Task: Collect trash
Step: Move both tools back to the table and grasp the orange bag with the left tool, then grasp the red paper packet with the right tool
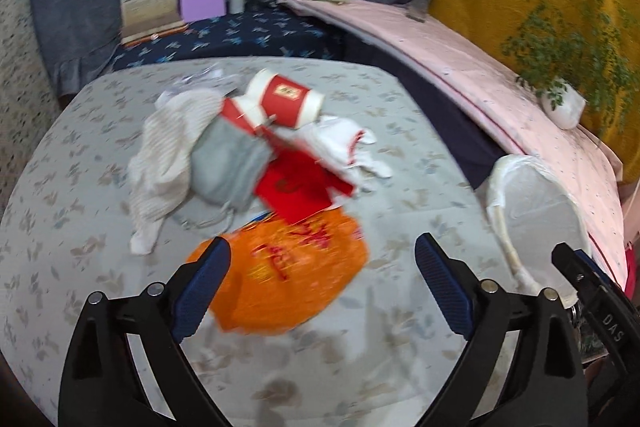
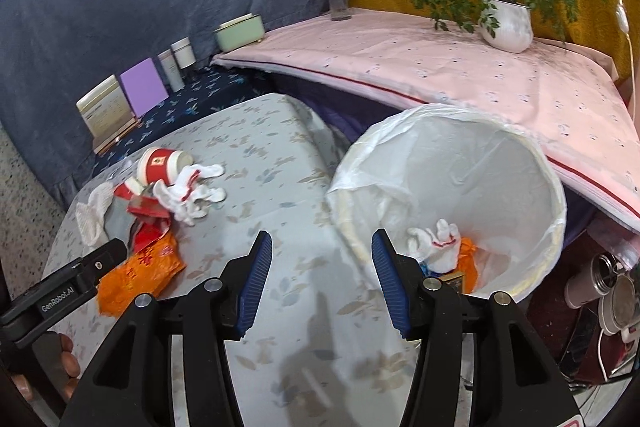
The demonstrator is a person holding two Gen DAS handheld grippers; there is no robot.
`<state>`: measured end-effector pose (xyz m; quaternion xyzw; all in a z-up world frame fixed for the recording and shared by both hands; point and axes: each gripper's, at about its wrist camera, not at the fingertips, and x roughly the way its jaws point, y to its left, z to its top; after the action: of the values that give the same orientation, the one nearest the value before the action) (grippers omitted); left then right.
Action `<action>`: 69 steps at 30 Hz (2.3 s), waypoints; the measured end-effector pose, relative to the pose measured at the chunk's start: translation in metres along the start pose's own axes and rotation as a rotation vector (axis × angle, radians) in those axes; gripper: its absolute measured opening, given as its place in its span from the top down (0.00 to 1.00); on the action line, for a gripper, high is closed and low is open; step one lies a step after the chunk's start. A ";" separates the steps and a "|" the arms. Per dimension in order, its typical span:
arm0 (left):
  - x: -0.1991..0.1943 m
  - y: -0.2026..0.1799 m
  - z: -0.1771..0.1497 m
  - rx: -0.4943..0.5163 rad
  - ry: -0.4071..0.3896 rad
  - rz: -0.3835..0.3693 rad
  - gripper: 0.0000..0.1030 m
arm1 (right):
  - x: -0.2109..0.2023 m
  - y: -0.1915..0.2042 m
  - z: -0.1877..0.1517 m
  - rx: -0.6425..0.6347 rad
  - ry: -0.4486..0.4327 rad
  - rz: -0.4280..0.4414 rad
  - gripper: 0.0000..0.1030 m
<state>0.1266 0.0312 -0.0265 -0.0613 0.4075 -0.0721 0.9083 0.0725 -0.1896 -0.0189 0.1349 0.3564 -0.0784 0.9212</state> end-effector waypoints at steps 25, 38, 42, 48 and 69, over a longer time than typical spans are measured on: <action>0.033 0.072 -0.026 -0.161 0.181 -0.098 0.85 | 0.030 0.088 -0.034 -0.118 0.106 0.084 0.51; -0.022 0.086 -0.013 -0.130 0.070 -0.091 0.89 | 0.033 0.125 -0.030 -0.153 0.110 0.150 0.51; -0.037 0.094 -0.005 -0.130 0.032 -0.072 0.89 | 0.039 0.139 -0.024 -0.172 0.102 0.171 0.51; -0.043 0.104 0.004 -0.123 0.000 -0.019 0.89 | 0.055 0.157 -0.016 -0.208 0.097 0.179 0.51; -0.017 0.116 0.021 -0.136 0.002 0.021 0.89 | 0.105 0.176 -0.004 -0.286 0.133 0.187 0.91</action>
<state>0.1402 0.1497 -0.0202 -0.1185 0.4132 -0.0347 0.9022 0.1894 -0.0265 -0.0590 0.0400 0.4098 0.0680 0.9087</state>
